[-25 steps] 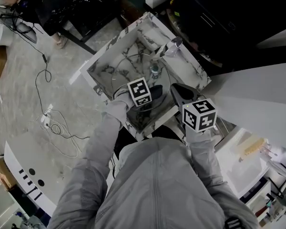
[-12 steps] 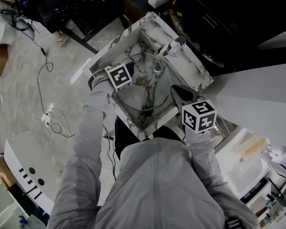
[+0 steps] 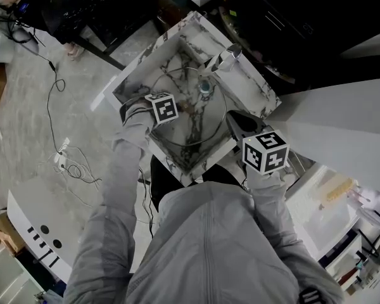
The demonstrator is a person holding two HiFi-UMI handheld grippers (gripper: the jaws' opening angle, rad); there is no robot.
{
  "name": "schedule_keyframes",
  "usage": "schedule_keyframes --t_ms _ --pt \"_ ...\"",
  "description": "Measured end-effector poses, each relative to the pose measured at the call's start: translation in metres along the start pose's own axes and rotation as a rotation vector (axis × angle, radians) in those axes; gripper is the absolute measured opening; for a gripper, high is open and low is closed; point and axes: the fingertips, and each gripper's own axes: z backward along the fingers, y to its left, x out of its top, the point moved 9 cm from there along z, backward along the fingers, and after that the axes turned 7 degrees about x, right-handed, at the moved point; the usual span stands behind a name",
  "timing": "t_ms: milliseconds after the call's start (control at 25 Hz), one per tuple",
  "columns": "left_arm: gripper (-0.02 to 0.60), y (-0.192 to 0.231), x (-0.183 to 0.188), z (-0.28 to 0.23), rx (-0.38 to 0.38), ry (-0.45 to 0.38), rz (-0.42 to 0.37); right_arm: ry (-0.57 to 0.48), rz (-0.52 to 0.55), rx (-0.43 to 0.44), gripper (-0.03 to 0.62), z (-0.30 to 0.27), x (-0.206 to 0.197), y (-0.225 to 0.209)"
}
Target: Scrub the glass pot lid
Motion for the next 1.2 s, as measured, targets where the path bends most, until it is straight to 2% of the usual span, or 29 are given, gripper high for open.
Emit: schedule_keyframes --t_ms 160,320,520,800,1040,1200 --pt "0.066 -0.003 0.006 -0.005 -0.021 0.031 -0.035 -0.009 -0.003 0.002 0.035 0.001 0.002 -0.002" --pt "0.066 -0.008 0.008 -0.005 -0.074 0.064 -0.050 -0.018 -0.002 0.009 0.035 0.002 0.004 -0.002" --pt "0.066 -0.026 0.015 0.001 -0.160 0.060 -0.063 -0.019 -0.003 0.004 0.035 0.005 0.003 -0.004" --pt "0.066 -0.046 0.028 -0.004 -0.257 0.029 -0.088 -0.022 -0.006 0.006 0.035 0.006 0.002 -0.006" --pt "0.066 -0.072 0.048 -0.008 -0.399 -0.069 -0.078 -0.023 -0.004 0.009 0.035 0.005 0.001 -0.004" --pt "0.066 -0.080 0.059 -0.011 -0.422 -0.084 -0.083 -0.026 -0.005 0.003 0.035 0.008 0.002 -0.006"
